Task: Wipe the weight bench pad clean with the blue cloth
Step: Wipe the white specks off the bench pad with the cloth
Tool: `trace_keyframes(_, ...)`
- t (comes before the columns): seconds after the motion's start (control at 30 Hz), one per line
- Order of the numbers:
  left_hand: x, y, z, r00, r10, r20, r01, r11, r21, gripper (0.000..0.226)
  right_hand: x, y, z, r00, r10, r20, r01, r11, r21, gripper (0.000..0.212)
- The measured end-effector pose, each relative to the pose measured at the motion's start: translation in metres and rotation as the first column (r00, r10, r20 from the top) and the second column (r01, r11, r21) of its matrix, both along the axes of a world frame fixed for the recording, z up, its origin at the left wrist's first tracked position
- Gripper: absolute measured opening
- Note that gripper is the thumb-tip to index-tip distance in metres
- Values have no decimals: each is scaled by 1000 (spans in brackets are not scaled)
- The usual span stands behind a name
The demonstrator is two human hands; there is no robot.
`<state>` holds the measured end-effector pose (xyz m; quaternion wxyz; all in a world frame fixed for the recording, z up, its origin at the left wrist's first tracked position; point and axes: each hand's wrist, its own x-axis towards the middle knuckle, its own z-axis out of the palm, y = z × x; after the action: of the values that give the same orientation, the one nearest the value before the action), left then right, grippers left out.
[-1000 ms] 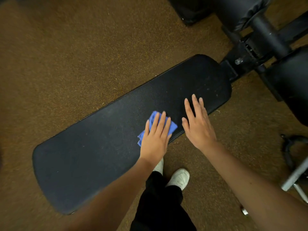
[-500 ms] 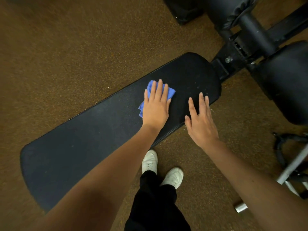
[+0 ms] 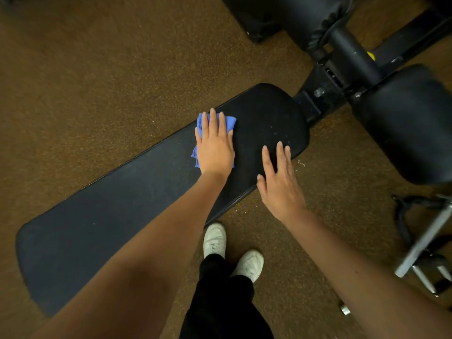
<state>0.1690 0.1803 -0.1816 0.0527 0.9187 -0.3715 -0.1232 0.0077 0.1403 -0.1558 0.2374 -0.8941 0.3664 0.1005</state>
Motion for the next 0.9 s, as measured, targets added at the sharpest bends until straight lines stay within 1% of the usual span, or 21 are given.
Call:
trace_keyframes(0.13,-10,-12,1,999,31,15,-31,1000,5,50,-5,-4,1,1000,22,1,-22,999,33,68)
trace_keyframes(0.2,-11,-12,2,999,35,-5,-35,999,-8,50,-6,-4,-1,1000,27,-1,-26,999,37,70)
trace_keyframes(0.27,-15,-11,4,997,31,-65,-33,999,-32,50,-6,-4,-3,1000,22,-11,-22,999,27,73)
trace_keyframes(0.4,-18,-7,21,977,-63,-203,36,990,-136,49,2,0,1,999,-30,-13,30,1000,3,70)
trace_keyframes(0.47,-3,-3,29,973,-22,-229,-23,982,-190,48,13,6,7,998,-51,32,52,998,-24,68)
trace_keyframes(0.57,28,3,34,980,59,-191,-96,977,-192,48,44,17,12,994,6,105,3,997,-81,72)
trace_keyframes(0.7,45,6,34,972,63,-227,-104,979,-177,45,90,24,3,990,95,108,-83,991,-108,83)
trace_keyframes(0.83,47,4,35,979,40,-201,-81,976,-202,45,104,8,-17,988,152,18,-146,974,-173,71)
trace_keyframes(0.9,48,0,33,980,36,-197,-78,975,-209,44,103,-8,-21,979,202,23,-193,959,-206,67)
